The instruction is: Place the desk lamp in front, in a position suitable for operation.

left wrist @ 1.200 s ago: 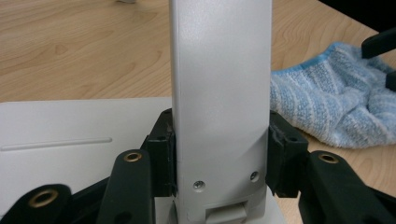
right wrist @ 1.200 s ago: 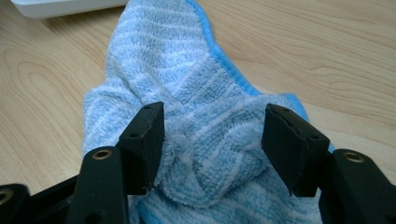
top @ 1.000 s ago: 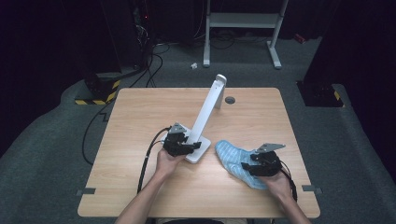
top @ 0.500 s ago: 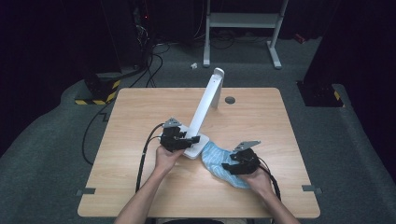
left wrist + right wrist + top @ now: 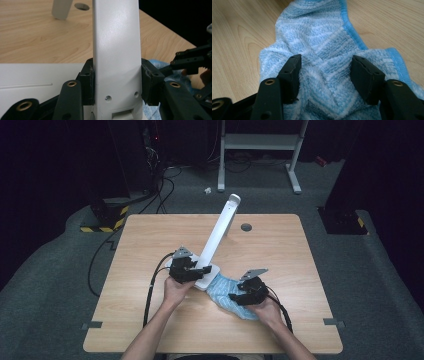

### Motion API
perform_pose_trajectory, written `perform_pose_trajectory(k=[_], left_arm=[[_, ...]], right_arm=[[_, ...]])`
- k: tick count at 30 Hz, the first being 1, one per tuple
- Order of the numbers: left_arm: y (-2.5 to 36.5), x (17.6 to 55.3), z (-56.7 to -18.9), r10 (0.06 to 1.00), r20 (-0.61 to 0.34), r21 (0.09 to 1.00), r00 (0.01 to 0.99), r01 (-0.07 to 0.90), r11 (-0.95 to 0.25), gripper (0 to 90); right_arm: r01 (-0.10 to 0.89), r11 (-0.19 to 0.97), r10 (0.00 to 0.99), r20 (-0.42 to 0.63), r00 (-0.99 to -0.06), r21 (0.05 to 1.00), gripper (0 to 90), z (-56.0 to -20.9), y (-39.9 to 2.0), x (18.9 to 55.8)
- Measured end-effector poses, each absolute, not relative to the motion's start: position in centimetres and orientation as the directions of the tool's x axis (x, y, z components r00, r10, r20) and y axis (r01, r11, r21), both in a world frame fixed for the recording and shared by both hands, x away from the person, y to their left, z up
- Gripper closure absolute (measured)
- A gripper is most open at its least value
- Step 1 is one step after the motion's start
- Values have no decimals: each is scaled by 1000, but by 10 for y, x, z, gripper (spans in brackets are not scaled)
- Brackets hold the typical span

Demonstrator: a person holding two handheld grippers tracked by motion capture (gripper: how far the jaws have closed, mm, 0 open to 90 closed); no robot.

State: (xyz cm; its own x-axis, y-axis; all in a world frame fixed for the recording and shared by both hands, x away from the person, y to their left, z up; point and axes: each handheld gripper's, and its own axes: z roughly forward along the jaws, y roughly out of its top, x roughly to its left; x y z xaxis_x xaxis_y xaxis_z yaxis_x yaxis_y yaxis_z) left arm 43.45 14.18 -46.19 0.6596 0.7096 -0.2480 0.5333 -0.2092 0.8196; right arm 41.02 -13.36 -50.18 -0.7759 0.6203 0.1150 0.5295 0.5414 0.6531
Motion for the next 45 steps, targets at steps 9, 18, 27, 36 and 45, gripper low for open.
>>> perform_pose_trajectory(k=[9, 18, 27, 36, 45], left_arm=[[149, 429, -476, 711, -248, 777, 657, 574, -259, 538], [146, 427, -477, 688, -261, 719, 677, 612, -329, 526], [153, 427, -473, 629, -234, 743, 741, 554, -376, 486], [166, 440, -468, 541, -315, 746, 779, 556, -366, 522], [168, 443, -470, 545, -341, 749, 765, 572, -334, 546]], right_arm=[[521, 543, 614, 111, -781, 659, 423, -503, -138, 410], [509, 564, 616, 78, -784, 650, 448, -503, -151, 411], [496, 570, 606, 72, -792, 655, 454, -503, -155, 412], [497, 572, 607, 71, -792, 653, 454, -503, -155, 411], [492, 572, 604, 69, -794, 656, 454, -503, -155, 411]])
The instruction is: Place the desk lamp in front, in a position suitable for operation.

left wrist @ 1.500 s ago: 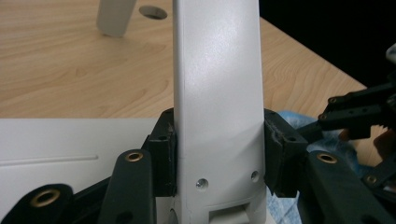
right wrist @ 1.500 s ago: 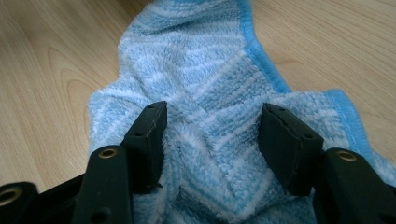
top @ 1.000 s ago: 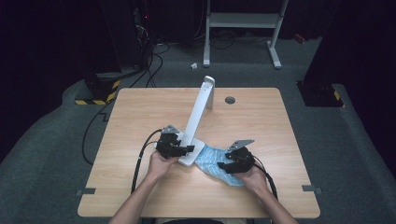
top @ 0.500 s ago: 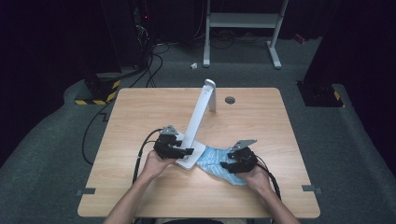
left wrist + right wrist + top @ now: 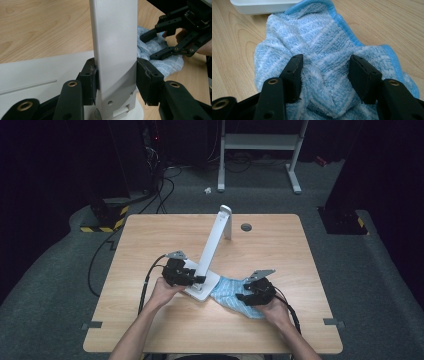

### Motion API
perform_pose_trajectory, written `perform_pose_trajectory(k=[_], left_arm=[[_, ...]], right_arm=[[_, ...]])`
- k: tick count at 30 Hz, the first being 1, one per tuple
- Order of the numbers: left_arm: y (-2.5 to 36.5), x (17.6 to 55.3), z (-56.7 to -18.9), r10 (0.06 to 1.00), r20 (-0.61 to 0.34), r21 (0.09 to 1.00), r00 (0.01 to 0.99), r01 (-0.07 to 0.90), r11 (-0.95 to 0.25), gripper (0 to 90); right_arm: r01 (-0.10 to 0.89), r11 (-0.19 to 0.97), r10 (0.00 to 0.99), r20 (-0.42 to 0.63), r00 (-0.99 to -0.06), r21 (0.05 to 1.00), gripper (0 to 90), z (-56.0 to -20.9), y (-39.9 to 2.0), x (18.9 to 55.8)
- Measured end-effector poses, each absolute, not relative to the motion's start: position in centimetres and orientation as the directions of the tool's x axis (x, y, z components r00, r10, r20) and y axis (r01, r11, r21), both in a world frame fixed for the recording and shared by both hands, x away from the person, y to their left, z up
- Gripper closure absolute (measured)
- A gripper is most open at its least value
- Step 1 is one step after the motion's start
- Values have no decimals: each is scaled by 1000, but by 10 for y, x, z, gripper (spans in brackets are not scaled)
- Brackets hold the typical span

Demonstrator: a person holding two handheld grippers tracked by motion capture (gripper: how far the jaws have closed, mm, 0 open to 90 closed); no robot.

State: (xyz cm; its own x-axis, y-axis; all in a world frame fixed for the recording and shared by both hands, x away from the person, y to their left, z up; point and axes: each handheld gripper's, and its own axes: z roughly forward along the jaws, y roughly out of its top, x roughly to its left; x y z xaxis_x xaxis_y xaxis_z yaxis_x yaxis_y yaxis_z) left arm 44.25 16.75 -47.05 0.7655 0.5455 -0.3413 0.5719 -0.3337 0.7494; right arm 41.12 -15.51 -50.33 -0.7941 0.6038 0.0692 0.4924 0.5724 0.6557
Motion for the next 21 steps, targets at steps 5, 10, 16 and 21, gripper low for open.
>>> perform_pose_trajectory(k=[5, 10, 16, 21], left_arm=[[164, 441, -472, 580, -327, 769, 746, 567, -296, 550], [156, 438, -470, 612, -303, 788, 730, 553, -269, 558], [151, 434, -473, 644, -308, 811, 700, 548, -208, 571], [151, 428, -477, 674, -317, 814, 667, 557, -168, 573]], right_arm=[[491, 572, 605, 67, -794, 657, 454, -503, -155, 411], [491, 571, 605, 67, -793, 658, 454, -503, -155, 411], [493, 570, 609, 64, -791, 657, 454, -503, -155, 410], [491, 571, 609, 62, -791, 658, 454, -503, -155, 410]])
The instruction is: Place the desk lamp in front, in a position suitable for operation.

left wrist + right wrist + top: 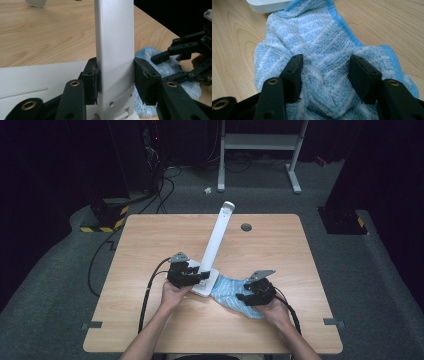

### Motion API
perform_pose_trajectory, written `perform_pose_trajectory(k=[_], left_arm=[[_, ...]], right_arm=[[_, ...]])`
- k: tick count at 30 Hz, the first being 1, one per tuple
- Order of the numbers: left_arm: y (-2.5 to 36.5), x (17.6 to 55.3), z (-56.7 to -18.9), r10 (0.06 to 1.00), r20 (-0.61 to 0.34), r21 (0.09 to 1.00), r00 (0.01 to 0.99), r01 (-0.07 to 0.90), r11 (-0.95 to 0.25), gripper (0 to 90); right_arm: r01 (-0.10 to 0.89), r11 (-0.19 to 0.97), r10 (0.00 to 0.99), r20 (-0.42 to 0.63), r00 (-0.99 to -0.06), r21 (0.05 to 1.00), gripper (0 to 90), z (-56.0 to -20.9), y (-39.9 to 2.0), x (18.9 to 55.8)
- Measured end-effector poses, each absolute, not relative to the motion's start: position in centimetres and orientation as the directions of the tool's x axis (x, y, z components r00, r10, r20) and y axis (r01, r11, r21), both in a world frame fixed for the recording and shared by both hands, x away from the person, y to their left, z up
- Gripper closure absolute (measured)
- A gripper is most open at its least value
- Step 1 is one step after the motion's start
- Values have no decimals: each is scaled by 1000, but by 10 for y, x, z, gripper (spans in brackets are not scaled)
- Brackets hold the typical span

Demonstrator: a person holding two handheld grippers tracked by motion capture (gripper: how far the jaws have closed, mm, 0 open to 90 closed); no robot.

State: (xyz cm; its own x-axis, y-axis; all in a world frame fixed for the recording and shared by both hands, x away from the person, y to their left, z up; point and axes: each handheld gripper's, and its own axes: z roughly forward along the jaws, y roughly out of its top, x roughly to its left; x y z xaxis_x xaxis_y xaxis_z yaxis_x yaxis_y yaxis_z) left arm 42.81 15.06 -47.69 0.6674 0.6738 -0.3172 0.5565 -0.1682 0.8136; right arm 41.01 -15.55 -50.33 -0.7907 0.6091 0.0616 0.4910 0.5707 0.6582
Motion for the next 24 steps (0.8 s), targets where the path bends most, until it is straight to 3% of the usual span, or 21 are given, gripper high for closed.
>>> perform_pose_trajectory(k=[15, 24], left_arm=[[159, 419, -481, 717, -348, 785, 604, 606, -129, 554], [164, 424, -476, 689, -324, 772, 648, 602, -203, 540]], right_arm=[[487, 572, 607, 59, -792, 660, 453, -504, -155, 410], [488, 571, 607, 60, -792, 660, 453, -504, -155, 410]])
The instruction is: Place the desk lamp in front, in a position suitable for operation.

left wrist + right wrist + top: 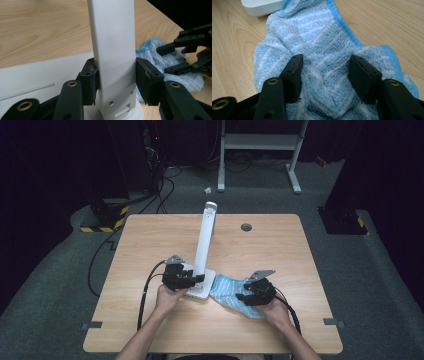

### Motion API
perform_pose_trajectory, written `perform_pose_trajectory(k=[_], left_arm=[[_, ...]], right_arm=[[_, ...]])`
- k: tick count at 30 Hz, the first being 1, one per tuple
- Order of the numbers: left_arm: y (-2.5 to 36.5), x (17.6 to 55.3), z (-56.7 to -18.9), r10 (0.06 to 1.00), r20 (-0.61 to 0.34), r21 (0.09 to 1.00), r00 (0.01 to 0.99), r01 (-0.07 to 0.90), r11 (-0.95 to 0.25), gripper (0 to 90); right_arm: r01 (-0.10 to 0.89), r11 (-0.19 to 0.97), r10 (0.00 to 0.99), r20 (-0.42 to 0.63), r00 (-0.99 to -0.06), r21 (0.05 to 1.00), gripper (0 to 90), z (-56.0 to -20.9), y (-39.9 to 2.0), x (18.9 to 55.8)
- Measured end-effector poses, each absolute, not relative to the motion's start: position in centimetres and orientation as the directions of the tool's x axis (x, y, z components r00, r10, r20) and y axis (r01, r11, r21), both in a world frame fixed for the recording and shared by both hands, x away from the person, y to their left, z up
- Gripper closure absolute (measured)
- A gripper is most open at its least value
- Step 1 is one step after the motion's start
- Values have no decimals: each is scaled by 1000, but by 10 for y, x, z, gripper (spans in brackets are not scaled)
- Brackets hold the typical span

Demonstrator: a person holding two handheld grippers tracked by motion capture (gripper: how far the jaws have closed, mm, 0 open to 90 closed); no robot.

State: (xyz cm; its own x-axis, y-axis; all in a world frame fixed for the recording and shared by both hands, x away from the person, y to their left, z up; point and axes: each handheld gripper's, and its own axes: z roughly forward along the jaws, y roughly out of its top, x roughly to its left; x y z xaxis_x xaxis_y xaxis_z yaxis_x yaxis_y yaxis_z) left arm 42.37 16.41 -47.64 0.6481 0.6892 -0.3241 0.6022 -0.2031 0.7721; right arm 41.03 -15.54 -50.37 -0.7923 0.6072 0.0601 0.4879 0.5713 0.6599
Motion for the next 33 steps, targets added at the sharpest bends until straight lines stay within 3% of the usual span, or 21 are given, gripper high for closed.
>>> perform_pose_trajectory(k=[5, 9, 17, 19, 33], left_arm=[[167, 430, -474, 636, -287, 773, 716, 565, -287, 508], [173, 441, -475, 587, -329, 768, 740, 571, -289, 490], [180, 450, -478, 516, -439, 751, 735, 616, -238, 575], [180, 449, -478, 500, -455, 762, 737, 613, -210, 632], [178, 439, -478, 580, -404, 791, 707, 589, -168, 660]], right_arm=[[488, 572, 607, 60, -793, 660, 453, -504, -155, 410], [487, 572, 607, 59, -792, 660, 454, -504, -155, 410], [486, 574, 607, 55, -793, 659, 453, -504, -155, 410], [485, 575, 607, 55, -793, 659, 454, -504, -155, 410], [478, 573, 605, 49, -794, 666, 453, -504, -156, 409]])
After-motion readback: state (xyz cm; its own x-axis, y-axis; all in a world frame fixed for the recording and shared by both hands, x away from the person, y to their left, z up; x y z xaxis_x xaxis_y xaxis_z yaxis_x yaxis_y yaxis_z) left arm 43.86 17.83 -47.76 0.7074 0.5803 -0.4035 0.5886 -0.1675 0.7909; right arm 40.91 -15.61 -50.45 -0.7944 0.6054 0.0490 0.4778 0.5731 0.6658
